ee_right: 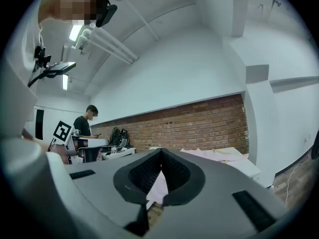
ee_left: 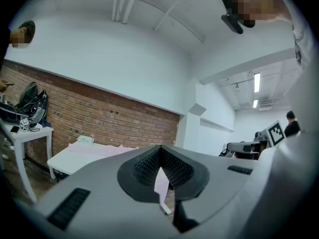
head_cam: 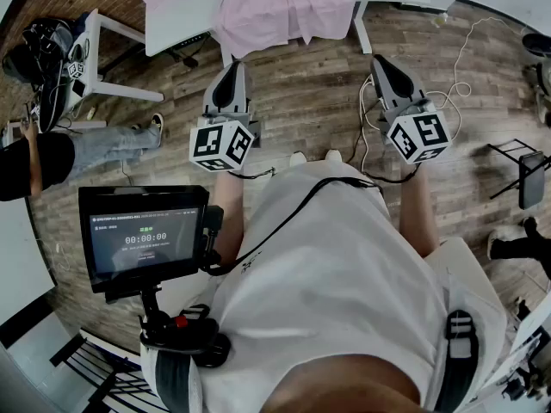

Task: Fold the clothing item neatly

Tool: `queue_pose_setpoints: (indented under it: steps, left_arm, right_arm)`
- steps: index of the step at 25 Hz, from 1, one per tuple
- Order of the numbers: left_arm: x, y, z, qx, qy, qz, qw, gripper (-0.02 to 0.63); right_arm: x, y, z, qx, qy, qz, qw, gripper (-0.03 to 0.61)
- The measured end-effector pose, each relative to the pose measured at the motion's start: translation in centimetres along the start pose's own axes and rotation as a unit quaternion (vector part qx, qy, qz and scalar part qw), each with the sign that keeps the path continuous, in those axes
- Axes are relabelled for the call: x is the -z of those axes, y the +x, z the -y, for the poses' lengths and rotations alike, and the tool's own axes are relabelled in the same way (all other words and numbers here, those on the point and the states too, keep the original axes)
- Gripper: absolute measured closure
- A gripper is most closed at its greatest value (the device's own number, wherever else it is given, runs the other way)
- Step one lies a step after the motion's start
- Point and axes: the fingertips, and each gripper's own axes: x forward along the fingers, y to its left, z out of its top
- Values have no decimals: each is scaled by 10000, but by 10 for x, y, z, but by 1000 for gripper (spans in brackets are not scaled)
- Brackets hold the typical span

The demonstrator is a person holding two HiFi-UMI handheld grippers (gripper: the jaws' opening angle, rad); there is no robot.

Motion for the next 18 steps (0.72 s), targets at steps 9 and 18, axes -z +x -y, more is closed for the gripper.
queue_pose_setpoints:
  steps: [9,18]
  left_arm:
    - [0,-1,-3,9,67,3,10000,617]
    - [4,-2,-2,45,37,-14,10000,617]
  right_arm:
    - [5,2,-4,-12,-2,-26,10000,580]
    - [6,3,-7,-47,47,-18,10000,580]
